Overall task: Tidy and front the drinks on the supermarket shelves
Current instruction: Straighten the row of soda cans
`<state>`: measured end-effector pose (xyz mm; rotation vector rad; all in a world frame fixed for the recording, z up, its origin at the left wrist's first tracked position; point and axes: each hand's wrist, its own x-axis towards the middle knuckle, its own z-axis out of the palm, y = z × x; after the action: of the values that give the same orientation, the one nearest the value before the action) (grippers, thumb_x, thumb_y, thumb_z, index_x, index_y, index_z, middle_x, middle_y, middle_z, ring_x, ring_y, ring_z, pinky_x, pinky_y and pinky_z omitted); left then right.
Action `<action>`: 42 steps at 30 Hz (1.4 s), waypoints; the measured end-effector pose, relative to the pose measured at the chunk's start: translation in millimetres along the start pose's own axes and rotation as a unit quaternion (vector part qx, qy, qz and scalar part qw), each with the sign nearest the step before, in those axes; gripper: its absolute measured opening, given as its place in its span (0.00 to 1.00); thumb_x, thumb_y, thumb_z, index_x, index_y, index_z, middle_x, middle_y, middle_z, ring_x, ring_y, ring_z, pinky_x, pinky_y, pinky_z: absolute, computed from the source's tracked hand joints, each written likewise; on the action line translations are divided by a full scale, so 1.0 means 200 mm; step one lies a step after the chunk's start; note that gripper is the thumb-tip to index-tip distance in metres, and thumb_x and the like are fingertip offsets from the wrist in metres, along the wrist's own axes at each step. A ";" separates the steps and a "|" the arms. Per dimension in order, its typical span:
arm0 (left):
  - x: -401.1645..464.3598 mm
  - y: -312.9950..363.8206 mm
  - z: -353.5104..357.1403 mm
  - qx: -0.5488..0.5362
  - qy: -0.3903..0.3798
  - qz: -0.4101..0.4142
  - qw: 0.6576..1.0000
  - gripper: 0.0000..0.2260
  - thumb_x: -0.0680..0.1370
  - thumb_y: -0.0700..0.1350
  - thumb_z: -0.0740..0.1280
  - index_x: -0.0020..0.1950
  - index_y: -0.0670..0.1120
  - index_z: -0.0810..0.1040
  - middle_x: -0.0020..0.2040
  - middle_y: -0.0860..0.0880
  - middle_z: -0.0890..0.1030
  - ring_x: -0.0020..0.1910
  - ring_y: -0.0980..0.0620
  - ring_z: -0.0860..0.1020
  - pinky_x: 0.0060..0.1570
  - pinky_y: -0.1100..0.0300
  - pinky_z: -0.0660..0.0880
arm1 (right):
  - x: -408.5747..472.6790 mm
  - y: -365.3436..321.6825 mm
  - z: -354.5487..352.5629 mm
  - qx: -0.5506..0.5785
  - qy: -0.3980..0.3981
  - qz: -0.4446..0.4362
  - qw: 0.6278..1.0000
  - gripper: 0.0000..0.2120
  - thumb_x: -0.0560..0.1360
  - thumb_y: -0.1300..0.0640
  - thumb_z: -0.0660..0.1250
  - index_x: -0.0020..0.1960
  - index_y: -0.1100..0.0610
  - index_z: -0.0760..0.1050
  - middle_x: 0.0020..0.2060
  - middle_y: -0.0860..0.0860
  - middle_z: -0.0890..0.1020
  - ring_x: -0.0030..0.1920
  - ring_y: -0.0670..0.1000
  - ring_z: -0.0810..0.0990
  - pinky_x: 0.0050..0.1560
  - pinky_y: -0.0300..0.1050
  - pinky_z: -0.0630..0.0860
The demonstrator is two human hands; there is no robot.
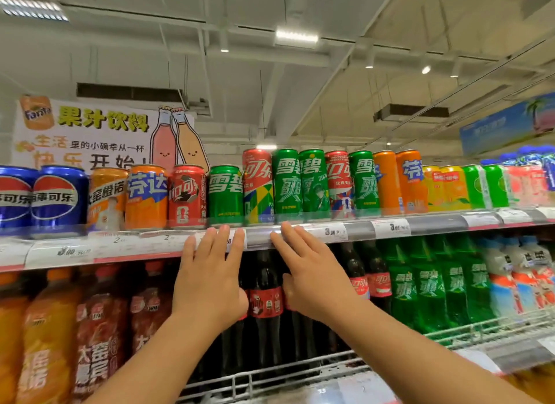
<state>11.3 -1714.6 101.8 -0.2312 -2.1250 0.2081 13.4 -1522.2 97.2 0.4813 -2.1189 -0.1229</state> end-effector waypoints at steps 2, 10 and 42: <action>0.00 0.00 0.01 -0.003 0.003 -0.001 1.000 0.41 0.70 0.53 0.59 0.79 0.49 0.43 0.79 0.45 0.48 0.77 0.43 0.45 0.74 0.43 0.43 | -0.04 0.09 -0.04 -0.002 -0.023 -0.017 1.000 0.34 0.78 0.55 0.59 0.80 0.53 0.49 0.80 0.51 0.48 0.79 0.51 0.45 0.71 0.36 0.29; 0.01 0.06 -0.01 0.010 -0.003 -0.029 1.000 0.41 0.68 0.54 0.59 0.78 0.49 0.49 0.78 0.44 0.52 0.76 0.42 0.48 0.73 0.41 0.44 | -0.15 0.58 -0.15 0.052 -0.019 0.209 0.976 0.24 0.81 0.50 0.59 0.76 0.50 0.62 0.76 0.53 0.61 0.75 0.55 0.59 0.71 0.52 0.62; 0.24 0.62 -0.03 -0.058 0.117 -0.011 0.991 0.31 0.51 0.40 0.72 0.55 0.47 0.79 0.47 0.47 0.74 0.43 0.42 0.74 0.42 0.47 0.72 | 0.39 0.95 -0.43 0.191 0.111 0.085 0.972 0.27 0.78 0.52 0.64 0.75 0.57 0.64 0.69 0.54 0.71 0.68 0.54 0.71 0.59 0.44 0.71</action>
<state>1.5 -1582.3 114.1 -0.2858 -1.9067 0.0399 -9.8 -1370.2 257.9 0.5086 -1.9538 0.4263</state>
